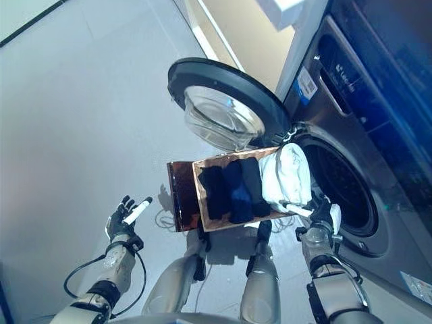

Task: Pick up the clothes and place them into the washing machine

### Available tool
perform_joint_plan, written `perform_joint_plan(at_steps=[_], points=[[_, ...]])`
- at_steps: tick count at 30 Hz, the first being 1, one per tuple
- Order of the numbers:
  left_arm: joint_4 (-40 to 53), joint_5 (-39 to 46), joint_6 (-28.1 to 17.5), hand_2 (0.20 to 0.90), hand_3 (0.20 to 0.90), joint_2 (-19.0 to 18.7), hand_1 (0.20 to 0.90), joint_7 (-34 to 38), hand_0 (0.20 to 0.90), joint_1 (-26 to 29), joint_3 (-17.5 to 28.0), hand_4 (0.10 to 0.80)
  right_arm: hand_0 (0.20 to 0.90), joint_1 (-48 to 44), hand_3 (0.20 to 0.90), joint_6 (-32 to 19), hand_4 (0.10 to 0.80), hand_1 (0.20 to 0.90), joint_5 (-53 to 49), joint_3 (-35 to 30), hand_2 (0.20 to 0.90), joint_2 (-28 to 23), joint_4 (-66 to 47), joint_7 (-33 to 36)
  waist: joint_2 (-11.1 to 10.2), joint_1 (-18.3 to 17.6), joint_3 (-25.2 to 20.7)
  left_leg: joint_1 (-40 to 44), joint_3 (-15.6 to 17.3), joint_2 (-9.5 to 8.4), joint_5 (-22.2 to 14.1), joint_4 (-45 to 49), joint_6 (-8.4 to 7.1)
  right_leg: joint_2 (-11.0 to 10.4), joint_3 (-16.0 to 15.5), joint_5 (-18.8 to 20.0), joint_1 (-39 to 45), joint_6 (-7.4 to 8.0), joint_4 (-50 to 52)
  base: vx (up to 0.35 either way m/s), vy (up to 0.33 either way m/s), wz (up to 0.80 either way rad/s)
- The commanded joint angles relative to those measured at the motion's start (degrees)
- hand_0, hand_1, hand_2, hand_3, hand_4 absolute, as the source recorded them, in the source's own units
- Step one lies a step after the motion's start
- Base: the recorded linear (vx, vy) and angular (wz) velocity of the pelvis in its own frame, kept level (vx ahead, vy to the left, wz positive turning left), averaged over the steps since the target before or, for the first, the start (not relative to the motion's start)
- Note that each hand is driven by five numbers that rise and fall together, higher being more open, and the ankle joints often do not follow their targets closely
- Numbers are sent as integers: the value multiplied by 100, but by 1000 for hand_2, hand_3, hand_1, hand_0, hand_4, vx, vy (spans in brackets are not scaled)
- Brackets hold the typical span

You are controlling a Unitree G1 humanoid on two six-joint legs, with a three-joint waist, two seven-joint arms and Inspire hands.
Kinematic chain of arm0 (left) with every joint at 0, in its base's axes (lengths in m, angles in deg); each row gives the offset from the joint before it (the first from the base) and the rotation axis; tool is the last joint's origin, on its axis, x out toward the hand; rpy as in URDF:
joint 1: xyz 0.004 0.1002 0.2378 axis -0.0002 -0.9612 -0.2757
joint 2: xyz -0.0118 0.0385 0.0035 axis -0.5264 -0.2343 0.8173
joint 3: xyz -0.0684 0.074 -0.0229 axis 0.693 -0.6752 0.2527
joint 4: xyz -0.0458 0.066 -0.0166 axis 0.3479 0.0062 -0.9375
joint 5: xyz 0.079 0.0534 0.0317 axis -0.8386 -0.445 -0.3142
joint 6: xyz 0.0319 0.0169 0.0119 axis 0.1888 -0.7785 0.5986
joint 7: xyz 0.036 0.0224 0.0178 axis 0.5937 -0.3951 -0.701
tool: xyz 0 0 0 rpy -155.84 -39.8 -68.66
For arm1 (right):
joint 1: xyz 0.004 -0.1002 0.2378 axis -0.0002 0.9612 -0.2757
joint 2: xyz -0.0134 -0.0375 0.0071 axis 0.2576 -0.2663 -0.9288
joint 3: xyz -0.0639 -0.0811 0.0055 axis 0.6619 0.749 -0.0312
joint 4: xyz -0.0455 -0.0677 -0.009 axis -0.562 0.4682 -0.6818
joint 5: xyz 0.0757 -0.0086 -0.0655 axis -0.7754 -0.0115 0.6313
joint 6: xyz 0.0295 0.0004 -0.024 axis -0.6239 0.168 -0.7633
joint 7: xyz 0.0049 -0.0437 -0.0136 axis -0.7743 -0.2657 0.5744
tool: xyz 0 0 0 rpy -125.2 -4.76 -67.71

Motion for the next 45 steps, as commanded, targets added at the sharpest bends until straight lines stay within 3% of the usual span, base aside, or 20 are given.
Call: perform_joint_plan(at_steps=[1, 13, 21, 22, 23, 24, 36, 45], points=[[340, 199, -549, 900, 900, -309, 900, 202, 900, 139, 342, 800, 900, -364, 900, -275, 800, 900, -63, -18, 900, -508, -339, 459, -212, 90, -61, -474, -265, 59, -437, 730, -562, -262, 89, -270, 224, 92, 341, 58, 19, 4], [413, 193, -647, 900, 900, -406, 900, 406, 900, 228, 330, 800, 900, -1088, 900, -218, 800, 900, 234, 479, 900, -517, -890, 589, -310, 249, -50, -654, -375, -57, -235, 289, -567, -290, -58, -120, 164, 161, -3, 62, 5, 6], [286, 110, -624, 900, 900, -362, 900, 405, 900, 294, 246, 800, 900, -1306, 900, -154, 800, 900, 312, 856, 900, -418, -188, 323, -380, 494, -39, -661, -617, -142, -106, 69, -570, -302, -297, -71, 286, 195, -132, 33, -21, 12], [289, 91, -609, 900, 900, -354, 900, 393, 900, 298, 235, 800, 529, -1317, 529, -132, 535, 529, 338, 898, 529, -421, -99, 270, -386, 515, -36, -664, -634, -151, -103, 67, -563, -302, -307, -71, 301, 198, -139, 15, -13, 21], [280, 59, -590, 900, 900, -345, 900, 382, 900, 298, 223, 800, 266, -1322, 266, -99, 347, 266, 376, 937, 266, -434, 41, 231, -388, 543, -38, -668, -660, -162, -104, 71, -560, -310, -332, -65, 314, 200, -146, 10, -7, 21], [259, 62, -572, 900, 900, -332, 900, 366, 900, 306, 228, 800, 200, -1336, 200, -89, 300, 200, 381, 956, 200, -444, 150, 189, -384, 571, -34, -673, -686, -180, -100, 70, -555, -316, -346, -59, 326, 202, -151, 11, -3, 19], [198, -182, -472, 900, 900, -245, 900, 307, 900, 284, 219, 800, 200, -1027, 200, -21, 300, 200, 540, 903, 200, -500, 634, -94, -341, 732, -62, -483, -822, -263, -76, 21, -529, -400, -398, -15, 552, 232, -198, 6, 13, 7], [25, -146, -421, 900, 900, -174, 900, 188, 900, 150, 260, 800, 200, -662, 200, -167, 300, 200, 177, 509, 200, -384, 499, -197, -344, 726, -133, -238, -835, -266, -76, -19, -520, -407, -408, -42, 777, 230, -210, 22, 3, 6]])
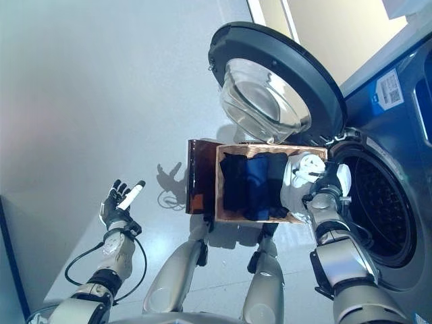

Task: Pick up the clothes and place them into the washing machine

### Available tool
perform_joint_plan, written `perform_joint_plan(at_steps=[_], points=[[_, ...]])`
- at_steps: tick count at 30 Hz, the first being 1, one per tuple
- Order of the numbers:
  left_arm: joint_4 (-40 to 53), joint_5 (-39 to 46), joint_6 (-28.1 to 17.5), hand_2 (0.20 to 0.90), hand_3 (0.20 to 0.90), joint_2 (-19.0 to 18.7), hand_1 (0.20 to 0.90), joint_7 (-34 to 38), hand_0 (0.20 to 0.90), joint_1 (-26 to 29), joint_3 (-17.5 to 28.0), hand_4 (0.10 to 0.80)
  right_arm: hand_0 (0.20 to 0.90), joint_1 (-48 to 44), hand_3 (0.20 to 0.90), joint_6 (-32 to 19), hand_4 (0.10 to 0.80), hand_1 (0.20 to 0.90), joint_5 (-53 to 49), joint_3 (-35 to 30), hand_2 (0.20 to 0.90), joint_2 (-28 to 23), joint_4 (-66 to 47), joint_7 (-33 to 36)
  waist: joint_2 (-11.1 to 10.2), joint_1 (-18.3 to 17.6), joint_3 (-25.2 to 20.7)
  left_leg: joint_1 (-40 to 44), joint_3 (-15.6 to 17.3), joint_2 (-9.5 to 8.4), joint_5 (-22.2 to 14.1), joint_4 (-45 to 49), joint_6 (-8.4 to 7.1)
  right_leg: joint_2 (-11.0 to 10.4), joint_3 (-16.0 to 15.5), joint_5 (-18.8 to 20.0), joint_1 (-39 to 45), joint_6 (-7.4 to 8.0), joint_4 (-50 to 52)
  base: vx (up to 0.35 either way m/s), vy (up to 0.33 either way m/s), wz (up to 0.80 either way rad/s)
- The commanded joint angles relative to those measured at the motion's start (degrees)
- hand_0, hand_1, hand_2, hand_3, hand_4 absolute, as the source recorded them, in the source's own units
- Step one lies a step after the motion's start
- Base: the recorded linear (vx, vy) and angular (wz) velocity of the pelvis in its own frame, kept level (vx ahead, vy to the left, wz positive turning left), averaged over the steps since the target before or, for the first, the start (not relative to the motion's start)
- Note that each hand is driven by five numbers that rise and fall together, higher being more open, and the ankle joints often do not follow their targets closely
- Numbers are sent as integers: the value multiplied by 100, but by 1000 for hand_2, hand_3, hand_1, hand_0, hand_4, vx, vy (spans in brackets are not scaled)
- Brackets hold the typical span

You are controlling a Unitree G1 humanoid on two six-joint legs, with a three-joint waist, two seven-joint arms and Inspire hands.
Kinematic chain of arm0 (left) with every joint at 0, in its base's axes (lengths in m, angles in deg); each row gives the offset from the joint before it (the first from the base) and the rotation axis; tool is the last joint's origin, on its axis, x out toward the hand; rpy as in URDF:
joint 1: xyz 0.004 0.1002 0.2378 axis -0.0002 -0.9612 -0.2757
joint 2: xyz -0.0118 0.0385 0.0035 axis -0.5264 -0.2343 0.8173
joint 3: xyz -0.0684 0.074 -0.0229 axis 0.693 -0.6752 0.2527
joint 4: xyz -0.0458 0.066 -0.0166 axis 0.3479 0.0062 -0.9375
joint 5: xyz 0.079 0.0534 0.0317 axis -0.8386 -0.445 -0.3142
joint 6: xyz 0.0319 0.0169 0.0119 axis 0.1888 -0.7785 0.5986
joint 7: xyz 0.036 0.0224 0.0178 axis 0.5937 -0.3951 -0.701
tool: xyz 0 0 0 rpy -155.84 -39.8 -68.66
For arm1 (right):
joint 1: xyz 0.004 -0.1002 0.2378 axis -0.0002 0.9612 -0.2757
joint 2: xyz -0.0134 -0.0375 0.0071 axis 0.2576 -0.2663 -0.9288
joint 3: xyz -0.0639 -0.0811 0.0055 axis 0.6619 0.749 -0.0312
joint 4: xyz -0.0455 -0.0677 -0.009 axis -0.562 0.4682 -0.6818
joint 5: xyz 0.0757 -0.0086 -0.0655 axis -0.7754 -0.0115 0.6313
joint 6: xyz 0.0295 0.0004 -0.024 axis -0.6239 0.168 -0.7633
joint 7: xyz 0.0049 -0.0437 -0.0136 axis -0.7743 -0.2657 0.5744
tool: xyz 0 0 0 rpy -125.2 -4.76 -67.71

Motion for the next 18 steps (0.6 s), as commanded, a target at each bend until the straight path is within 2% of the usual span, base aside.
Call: perform_joint_plan(at_steps=[1, 4, 5, 9, 11, 13, 16, 17, 18], points=[[-231, 20, -261, 900, 900, -204, 900, -27, 900, -70, 170, 800, 200, 312, 200, -272, 300, 200, -433, -232, 200, -5, -197, -6, -254, 101, -125, 75, -99, -119, -302, 44, -505, -321, 181, -17, 618, 171, -93, 53, -13, 1], [-300, 43, -268, 900, 900, -219, 900, -46, 900, -116, 170, 800, 200, 438, 200, -483, 300, 200, -869, -472, 200, 117, -471, -70, -286, 63, -179, 196, -70, -112, -341, 40, -495, -325, 208, -17, 712, 182, -110, 28, 1, -1], [-344, 84, -307, 900, 900, -204, 900, -58, 900, -162, 168, 800, 200, 574, 200, -797, 300, 200, -1657, -921, 200, 327, -798, -150, -308, -4, -222, 325, -46, -101, -395, 27, -479, -334, 265, -15, 781, 194, -115, 18, 24, -8], [-100, 177, -447, 900, 900, -148, 900, -40, 900, -214, 136, 800, 200, 858, 200, -1312, 300, 200, -3090, -1457, 200, 931, -1360, -413, -302, -175, -208, 415, 35, -66, -482, 106, -460, -308, 431, -55, 771, 173, -70, -33, 24, -18], [81, 97, -510, 900, 900, -172, 900, 24, 900, -154, 18, 800, 200, 1048, 200, -1744, 300, 200, -4015, -1669, 200, 1354, -1763, -639, -270, -294, -144, 295, -6, 5, -581, 453, -419, -171, 676, -378, 538, 37, 429, -100, -19, -2], [301, 98, -643, 900, 900, -168, 900, 80, 900, -19, -115, 800, 200, 1156, 200, -2157, 300, 200, -4860, -1856, 200, 1756, -2192, -981, -265, -486, -15, 42, -53, -18, -747, 883, -362, 102, 1183, -655, 214, -90, 915, -121, -9, 8], [372, 133, -717, 900, 900, -92, 900, 109, 900, 50, -131, 800, 200, 1122, 200, -2522, 300, 200, -5840, -2017, 200, 2168, -2444, -1490, -230, -491, 101, -362, -90, -18, -995, 1527, -278, 162, 1217, -841, -275, -213, 1542, -111, 16, -2], [371, 134, -717, 900, 900, -93, 900, 108, 900, 50, -132, 800, 200, 1122, 200, -2522, 300, 200, -5846, -2017, 200, 2167, -2440, -1497, -231, -488, 93, -375, -88, -17, -1000, 1537, -278, 163, 1220, -844, -288, -213, 1550, -45, -43, -23], [420, 225, -722, 900, 900, 46, 900, 67, 900, 37, -205, 800, 200, 1091, 200, -2836, 300, 200, -6534, -2252, 200, 2544, -2668, -1741, -191, -502, 130, -540, -148, 11, -1188, 1954, -214, 203, 1148, -1015, -422, -268, 1842, -28, -21, -20]])
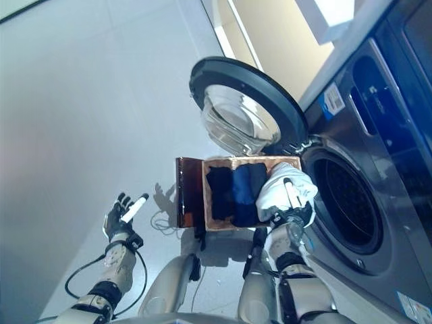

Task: Pick up the clothes and place them into the washing machine

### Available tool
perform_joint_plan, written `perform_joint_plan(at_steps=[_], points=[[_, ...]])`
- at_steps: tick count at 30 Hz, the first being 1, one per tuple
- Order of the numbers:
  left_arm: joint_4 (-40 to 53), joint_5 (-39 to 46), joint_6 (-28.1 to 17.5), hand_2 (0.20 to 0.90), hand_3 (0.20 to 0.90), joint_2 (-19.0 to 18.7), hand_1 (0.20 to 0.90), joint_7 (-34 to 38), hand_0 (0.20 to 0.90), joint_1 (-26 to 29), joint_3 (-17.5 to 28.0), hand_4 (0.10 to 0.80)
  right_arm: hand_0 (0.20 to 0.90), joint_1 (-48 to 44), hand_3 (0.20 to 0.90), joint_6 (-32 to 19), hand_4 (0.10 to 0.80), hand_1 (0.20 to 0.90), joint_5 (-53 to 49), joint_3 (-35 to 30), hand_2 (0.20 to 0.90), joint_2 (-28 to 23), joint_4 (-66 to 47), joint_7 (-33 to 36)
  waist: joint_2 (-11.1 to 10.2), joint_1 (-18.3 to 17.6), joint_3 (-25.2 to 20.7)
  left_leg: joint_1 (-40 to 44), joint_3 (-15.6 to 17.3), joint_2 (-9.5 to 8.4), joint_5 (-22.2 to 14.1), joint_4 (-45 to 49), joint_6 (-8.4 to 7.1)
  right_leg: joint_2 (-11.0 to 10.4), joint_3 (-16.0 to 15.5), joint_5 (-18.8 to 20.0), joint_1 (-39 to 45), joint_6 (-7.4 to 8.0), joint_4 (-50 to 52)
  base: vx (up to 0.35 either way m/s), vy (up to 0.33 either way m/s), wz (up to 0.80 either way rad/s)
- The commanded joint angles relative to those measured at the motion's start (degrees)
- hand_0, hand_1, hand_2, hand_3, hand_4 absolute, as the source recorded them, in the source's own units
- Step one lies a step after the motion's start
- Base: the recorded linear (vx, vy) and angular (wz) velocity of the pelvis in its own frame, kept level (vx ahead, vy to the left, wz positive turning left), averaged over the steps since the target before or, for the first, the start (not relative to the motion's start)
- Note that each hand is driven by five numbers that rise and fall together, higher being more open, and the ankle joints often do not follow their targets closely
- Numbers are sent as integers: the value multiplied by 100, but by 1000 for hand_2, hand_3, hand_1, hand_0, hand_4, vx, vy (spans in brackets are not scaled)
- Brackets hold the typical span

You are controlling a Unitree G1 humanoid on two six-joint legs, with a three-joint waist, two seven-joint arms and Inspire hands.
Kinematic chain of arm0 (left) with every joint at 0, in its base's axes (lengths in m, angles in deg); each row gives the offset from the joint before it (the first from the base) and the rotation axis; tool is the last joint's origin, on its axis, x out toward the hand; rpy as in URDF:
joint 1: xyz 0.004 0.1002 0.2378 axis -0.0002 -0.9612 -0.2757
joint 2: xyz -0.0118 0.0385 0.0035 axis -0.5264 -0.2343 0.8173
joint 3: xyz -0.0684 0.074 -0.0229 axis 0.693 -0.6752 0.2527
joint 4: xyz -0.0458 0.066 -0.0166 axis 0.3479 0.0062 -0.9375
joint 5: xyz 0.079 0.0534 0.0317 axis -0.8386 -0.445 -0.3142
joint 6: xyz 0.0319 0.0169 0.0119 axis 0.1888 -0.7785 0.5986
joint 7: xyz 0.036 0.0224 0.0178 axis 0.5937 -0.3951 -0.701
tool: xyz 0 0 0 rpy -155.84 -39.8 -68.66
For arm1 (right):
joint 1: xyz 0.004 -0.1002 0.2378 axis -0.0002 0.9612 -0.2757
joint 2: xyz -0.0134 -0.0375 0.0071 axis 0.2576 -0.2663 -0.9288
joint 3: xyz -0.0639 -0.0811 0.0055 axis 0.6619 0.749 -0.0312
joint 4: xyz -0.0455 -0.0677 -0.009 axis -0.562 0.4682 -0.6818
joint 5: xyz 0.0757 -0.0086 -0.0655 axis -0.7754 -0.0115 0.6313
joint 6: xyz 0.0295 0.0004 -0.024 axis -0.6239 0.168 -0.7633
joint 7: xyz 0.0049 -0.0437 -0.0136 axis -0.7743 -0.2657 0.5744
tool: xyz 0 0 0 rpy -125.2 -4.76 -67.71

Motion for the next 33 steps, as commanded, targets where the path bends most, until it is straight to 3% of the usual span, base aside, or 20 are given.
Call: perform_joint_plan(at_steps=[1, 2, 7, 9, 19, 21, 23, 26, 27, 29, 31, 32, 33], points=[[326, 186, -501, 900, 900, 10, 900, 25, 900, 59, 87, 800, 200, -232, 200, -944, 300, 200, -1172, -282, 200, 222, -849, -763, 139, 43, 206, -391, -358, 89, -886, 1286, -211, 212, 138, -470, 178, -233, 633, 46, 6, -23], [304, 293, -519, 900, 900, 63, 900, -79, 900, 11, 41, 800, 200, -405, 200, -1067, 300, 200, -1426, -310, 200, 307, -787, -830, 205, 63, 210, -492, -406, 85, -1149, 1604, -189, 237, 99, -620, 62, -191, 864, 73, 35, -20], [399, 424, -577, 900, 900, 107, 900, -281, 900, -53, -108, 800, 200, -859, 200, -1185, 300, 200, -1798, -421, 200, 323, -602, -985, 389, 155, 234, -762, -357, 124, -1340, 1972, -154, 274, 34, -710, -242, -162, 1078, -7, 38, -29], [586, 436, -606, 900, 900, 88, 900, -321, 900, -157, -146, 800, 200, -1090, 200, -1227, 300, 200, -1864, -499, 200, 253, -557, -992, 476, 246, 233, -895, -308, 156, -1355, 2046, -151, 242, -46, -658, -410, -140, 1118, -41, 92, -6], [477, 363, -578, 900, 900, -70, 900, -470, 900, -568, -323, 800, 200, -1791, 200, -1523, 300, 200, -1817, -1164, 200, -555, -214, -733, 927, 363, -27, -909, -261, 17, -1312, 1732, -148, 118, 246, -827, -629, -180, 1186, 20, 51, -8], [466, 322, -598, 900, 900, -167, 900, -457, 900, -681, -246, 800, 200, -2057, 200, -1713, 300, 200, -1521, -1346, 200, -1014, -296, -473, 1020, 410, -84, -908, -247, -21, -1290, 1653, -155, 94, 282, -819, -633, -189, 1135, 22, 40, -2], [413, 190, -653, 900, 900, -363, 900, -405, 900, -793, -150, 800, 200, -2469, 200, -2056, 300, 200, -717, -1561, 200, -1926, -748, 172, 1121, 474, -170, -908, -231, -60, -1245, 1542, -176, 56, 291, -803, -636, -174, 1060, 0, 0, 0], [306, 4, -673, 900, 900, -596, 900, -327, 900, -824, -103, 800, 200, -3006, 200, -2097, 300, 200, 31, -1479, 200, -3137, -838, 828, 1193, 574, -288, -909, -251, -106, -1178, 1415, -212, -5, 303, -769, -644, -138, 992, -22, 4, 5], [310, 1, -672, 900, 900, -576, 900, -324, 900, -810, -123, 800, 200, -3057, 200, -2078, 300, 200, 99, -1462, 200, -3195, -803, 908, 1223, 579, -249, -961, -186, -91, -1047, 1400, -197, -20, 250, -661, -690, -163, 974, -98, 21, 4], [381, -17, -719, 900, 900, -726, 900, -316, 900, -872, -101, 800, 200, -3655, 200, -1969, 300, 200, 492, -966, 200, -4177, -840, 1181, 1246, 634, -319, -957, -172, -131, -984, 1302, -247, -86, 285, -627, -749, -151, 989, -44, 52, 7], [435, -54, -701, 900, 900, -764, 900, -310, 900, -893, -160, 800, 200, -3848, 200, -1818, 300, 200, 643, -661, 200, -4653, -785, 1296, 1296, 635, -332, -940, -156, -178, -938, 1199, -274, -135, 321, -603, -771, -143, 971, 8, 57, 14], [474, -32, -691, 900, 900, -767, 900, -309, 900, -913, -154, 800, 900, -3880, 900, -1733, 800, 900, 642, -565, 900, -4683, -748, 1269, 1311, 639, -334, -933, -144, -188, -910, 1173, -288, -149, 331, -579, -754, -146, 942, 113, 25, 5], [443, 10, -676, 900, 900, -784, 900, -309, 900, -894, -115, 800, 900, -3885, 900, -1613, 800, 900, 597, -392, 900, -4694, -697, 1153, 1300, 654, -365, -859, -195, -214, -1012, 1133, -311, -136, 409, -651, -704, -119, 919, 16, 23, -5]])
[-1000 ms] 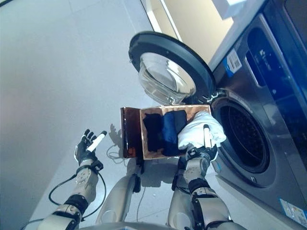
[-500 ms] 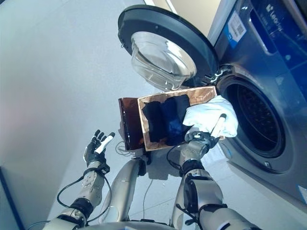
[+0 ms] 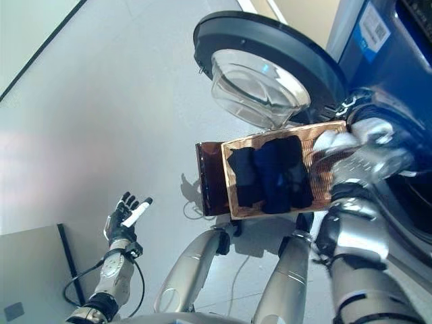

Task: Pick up the clothes and place them into the washing machine

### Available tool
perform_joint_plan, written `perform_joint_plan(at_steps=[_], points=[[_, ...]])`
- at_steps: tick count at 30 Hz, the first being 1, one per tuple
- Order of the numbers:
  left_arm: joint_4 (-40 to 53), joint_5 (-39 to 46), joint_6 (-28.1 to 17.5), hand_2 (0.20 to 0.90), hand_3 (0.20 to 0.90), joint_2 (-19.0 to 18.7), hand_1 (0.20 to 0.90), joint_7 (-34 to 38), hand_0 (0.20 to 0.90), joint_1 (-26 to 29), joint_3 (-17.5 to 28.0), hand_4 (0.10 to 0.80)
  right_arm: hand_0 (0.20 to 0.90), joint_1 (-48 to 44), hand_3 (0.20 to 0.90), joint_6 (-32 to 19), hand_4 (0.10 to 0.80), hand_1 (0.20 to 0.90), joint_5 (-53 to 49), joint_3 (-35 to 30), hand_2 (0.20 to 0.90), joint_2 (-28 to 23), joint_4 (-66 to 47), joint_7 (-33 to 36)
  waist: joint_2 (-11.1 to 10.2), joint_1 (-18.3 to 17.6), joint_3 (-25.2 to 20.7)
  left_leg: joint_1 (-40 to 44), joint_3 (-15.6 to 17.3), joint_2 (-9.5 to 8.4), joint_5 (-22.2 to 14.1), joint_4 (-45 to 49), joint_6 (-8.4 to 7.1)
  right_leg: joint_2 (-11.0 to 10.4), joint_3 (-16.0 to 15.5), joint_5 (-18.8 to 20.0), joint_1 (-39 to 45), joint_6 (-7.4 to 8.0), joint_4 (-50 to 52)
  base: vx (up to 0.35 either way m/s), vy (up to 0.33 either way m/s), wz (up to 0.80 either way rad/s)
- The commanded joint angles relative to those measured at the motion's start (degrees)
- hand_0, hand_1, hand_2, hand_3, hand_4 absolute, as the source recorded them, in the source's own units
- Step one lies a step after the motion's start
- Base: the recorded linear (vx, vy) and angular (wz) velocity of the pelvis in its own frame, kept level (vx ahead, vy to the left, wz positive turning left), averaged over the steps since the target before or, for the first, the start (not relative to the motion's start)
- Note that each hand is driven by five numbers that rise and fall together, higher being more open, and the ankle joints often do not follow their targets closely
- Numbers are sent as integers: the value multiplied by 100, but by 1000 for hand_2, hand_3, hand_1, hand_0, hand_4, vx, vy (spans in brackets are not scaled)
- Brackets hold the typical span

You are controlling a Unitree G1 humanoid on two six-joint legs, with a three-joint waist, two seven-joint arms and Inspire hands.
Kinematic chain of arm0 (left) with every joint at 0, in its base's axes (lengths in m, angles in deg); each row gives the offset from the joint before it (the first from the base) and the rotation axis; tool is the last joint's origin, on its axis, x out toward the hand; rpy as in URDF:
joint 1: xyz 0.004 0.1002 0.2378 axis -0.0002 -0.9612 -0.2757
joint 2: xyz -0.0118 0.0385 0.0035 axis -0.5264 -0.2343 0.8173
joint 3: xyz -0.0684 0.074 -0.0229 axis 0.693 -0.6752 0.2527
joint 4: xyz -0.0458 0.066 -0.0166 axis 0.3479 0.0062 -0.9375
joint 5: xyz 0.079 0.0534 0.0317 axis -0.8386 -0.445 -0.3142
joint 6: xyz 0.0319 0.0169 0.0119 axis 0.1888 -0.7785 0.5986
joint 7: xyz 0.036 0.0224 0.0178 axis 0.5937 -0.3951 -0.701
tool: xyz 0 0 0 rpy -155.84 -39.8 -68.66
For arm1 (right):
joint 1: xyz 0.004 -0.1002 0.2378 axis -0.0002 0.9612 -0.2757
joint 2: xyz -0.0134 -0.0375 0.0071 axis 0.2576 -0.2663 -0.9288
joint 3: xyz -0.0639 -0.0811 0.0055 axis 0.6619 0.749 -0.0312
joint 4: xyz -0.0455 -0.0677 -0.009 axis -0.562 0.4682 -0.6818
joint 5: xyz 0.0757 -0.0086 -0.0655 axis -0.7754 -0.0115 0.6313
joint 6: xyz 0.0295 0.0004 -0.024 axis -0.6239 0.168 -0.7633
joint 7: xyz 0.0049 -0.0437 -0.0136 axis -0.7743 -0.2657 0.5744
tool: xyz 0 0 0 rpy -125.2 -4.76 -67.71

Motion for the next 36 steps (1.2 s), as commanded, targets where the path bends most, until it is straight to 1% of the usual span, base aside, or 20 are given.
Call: perform_joint_plan(at_steps=[1, 4, 5, 6, 7, 8, 9, 11, 14, 17, 21, 25, 27, 31, 33, 36], points=[[31, 34, -421, 900, 900, -383, 900, 125, 900, 20, 201, 800, 900, -981, 900, -292, 800, 900, 941, 965, 900, -1644, -789, -447, 123, -11, -379, 29, -401, 87, -192, -98, -472, 211, -238, -272, 555, -393, -180, 16, 25, -12], [-208, 96, -363, 900, 900, -302, 900, 91, 900, 38, 144, 800, 900, -826, 900, -63, 800, 900, 789, 987, 900, -1154, -521, -691, 149, -29, -359, 101, -321, 92, -147, -233, -473, 207, -251, -185, 615, -377, -335, -15, 27, -14], [-219, 102, -368, 900, 900, -309, 900, 83, 900, 40, 145, 800, 900, -821, 900, -62, 800, 900, 757, 981, 900, -1155, -505, -730, 144, -29, -359, 108, -321, 93, -144, -239, -473, 208, -253, -180, 625, -376, -346, 15, 22, -9], [-387, 173, -313, 900, 900, -237, 900, 19, 900, 73, 121, 800, 900, -761, 900, 119, 800, 900, 640, 986, 900, -966, -116, -915, 148, -20, -361, 147, -313, 99, -134, -296, -479, 199, -264, -139, 655, -359, -398, 12, 25, -5], [-449, 198, -298, 900, 900, -199, 900, -25, 900, 95, 108, 800, 900, -733, 900, 204, 800, 900, 597, 999, 900, -891, 48, -1030, 155, -29, -351, 169, -301, 92, -117, -311, -487, 190, -272, -109, 676, -354, -427, 12, 25, -4], [-459, 206, -303, 900, 900, -201, 900, -36, 900, 98, 111, 800, 900, -741, 900, 206, 800, 900, 565, 1004, 900, -899, 73, -1070, 157, -35, -344, 179, -304, 91, -112, -319, -487, 190, -276, -104, 690, -353, -437, 8, 23, -4], [-616, 189, -243, 900, 900, -118, 900, -108, 900, 137, 62, 800, 900, -572, 900, 417, 800, 900, 483, 989, 900, -623, 367, -1245, 159, -44, -336, 229, -297, 79, -91, -378, -504, 184, -271, -66, 750, -347, -506, 0, 0, 0], [-735, 195, -190, 900, 900, -64, 900, -190, 900, 170, 45, 800, 900, -343, 900, 573, 800, 900, 365, 896, 900, -319, 686, -1415, 140, -55, -324, 320, -294, 68, -60, -456, -517, 165, -300, -21, 868, -338, -619, 10, 7, 2], [-797, 160, -178, 900, 900, 16, 900, -231, 900, 190, 7, 800, 900, -81, 900, 592, 800, 900, 145, 670, 900, 140, 814, -1500, 151, -63, -303, 398, -281, 21, -8, -558, -529, 153, -336, 37, 990, -327, -740, 7, 5, 2], [-802, 158, -181, 900, 900, 44, 900, -235, 900, 179, 44, 800, 900, 76, 900, 567, 800, 900, -71, 489, 900, 399, 804, -1568, 165, -46, -304, 449, -297, -10, 59, -681, -544, 112, -373, 84, 1088, -310, -860, 10, 15, 2], [-796, 147, -154, 900, 900, 89, 900, -307, 900, 91, 13, 800, 900, 286, 900, 575, 800, 900, -234, 388, 900, 669, 839, -1669, 211, -18, -358, 537, -341, -76, 136, -841, -547, 55, -427, 148, 1218, -282, -1027, 38, 48, 12], [-775, 47, -150, 900, 900, 109, 900, -324, 900, 35, -63, 800, 900, 339, 900, 588, 800, 900, -369, 289, 900, 816, 927, -1715, 286, 60, -405, 608, -344, -142, 156, -929, -527, -23, -442, 156, 1312, -251, -1093, 34, 45, 7], [-742, 50, -157, 900, 900, 105, 900, -334, 900, 41, -35, 800, 900, 317, 900, 582, 800, 900, -435, 271, 900, 796, 974, -1755, 329, 107, -420, 578, -350, -176, 155, -910, -516, -55, -437, 153, 1317, -246, -1094, 19, 47, 0], [-584, 21, -179, 900, 900, 69, 900, -369, 900, -20, -54, 800, 900, 147, 900, 467, 800, 900, -510, 174, 900, 625, 855, -1669, 504, 189, -452, 498, -352, -252, 171, -913, -513, -125, -424, 127, 1217, -239, -1041, 16, 56, 4], [-486, 7, -187, 900, 900, 36, 900, -397, 900, -71, -53, 800, 900, 6, 900, 430, 800, 900, -410, 164, 900, 354, 762, -1566, 597, 242, -472, 471, -354, -286, 185, -932, -512, -162, -396, 116, 1164, -232, -1019, 21, 52, 16], [-334, -44, -242, 900, 900, -118, 900, -402, 900, -156, 15, 800, 900, -488, 900, 306, 800, 900, -5, 335, 900, -437, 362, -1313, 761, 351, -518, 374, -334, -366, 222, -948, -521, -255, -337, 128, 1020, -211, -983, 6, 74, 9]])
